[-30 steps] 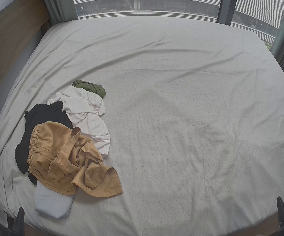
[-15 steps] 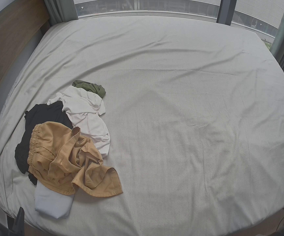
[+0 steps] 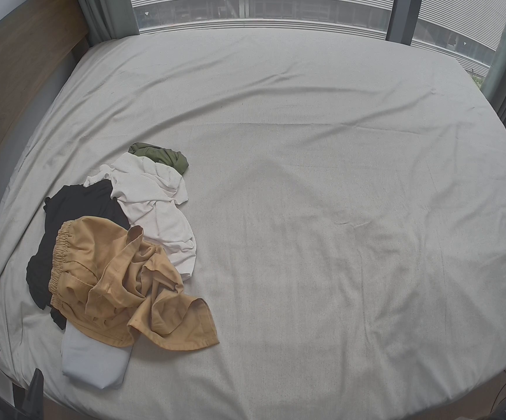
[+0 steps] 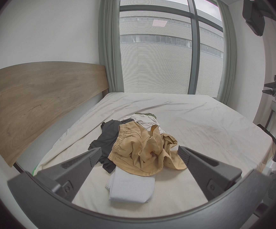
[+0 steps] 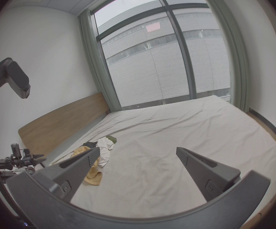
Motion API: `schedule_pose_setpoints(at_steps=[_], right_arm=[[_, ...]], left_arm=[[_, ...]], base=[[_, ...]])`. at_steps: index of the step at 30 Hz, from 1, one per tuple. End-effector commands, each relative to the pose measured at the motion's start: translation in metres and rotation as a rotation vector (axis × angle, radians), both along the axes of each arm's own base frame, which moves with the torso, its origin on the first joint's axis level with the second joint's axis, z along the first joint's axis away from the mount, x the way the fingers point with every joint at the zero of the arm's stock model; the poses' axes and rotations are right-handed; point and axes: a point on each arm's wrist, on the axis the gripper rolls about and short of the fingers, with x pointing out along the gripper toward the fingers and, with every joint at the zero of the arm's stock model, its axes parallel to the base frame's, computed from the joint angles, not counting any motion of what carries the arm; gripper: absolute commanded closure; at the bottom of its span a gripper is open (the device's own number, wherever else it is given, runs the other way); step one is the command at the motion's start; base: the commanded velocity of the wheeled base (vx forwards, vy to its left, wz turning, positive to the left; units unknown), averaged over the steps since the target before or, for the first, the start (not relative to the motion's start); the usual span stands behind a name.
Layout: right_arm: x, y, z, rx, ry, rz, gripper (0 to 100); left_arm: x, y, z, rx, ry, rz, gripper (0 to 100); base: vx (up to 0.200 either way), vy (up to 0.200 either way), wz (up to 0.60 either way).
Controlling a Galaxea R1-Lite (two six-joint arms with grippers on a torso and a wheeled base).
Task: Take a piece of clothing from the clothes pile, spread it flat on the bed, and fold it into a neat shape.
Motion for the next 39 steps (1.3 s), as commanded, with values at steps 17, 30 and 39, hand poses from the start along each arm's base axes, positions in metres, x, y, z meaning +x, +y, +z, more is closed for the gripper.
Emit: schedule_pose_setpoints(at_steps=[17,30,39], right_arm=[[0.108,0.046,0.011,0.077,0.370,0.261,0],[0.157,0.096,-0.007,0.074,0.485,0.395,0],[0.193,0.138,-0.031,0.042,0.537,0.456,0]], left_arm=[[0.000,0.000,-0.005,-0.001,0.002,0.001,0],[0.000,0.000,-0.005,-0.002,0.002,0.002,0],[0.000,0.000,-0.005,-0.002,0.002,0.002,0]], base=[[0.000,0.000,0.00],[0.000,0.000,0.00],[0.000,0.000,0.00]])
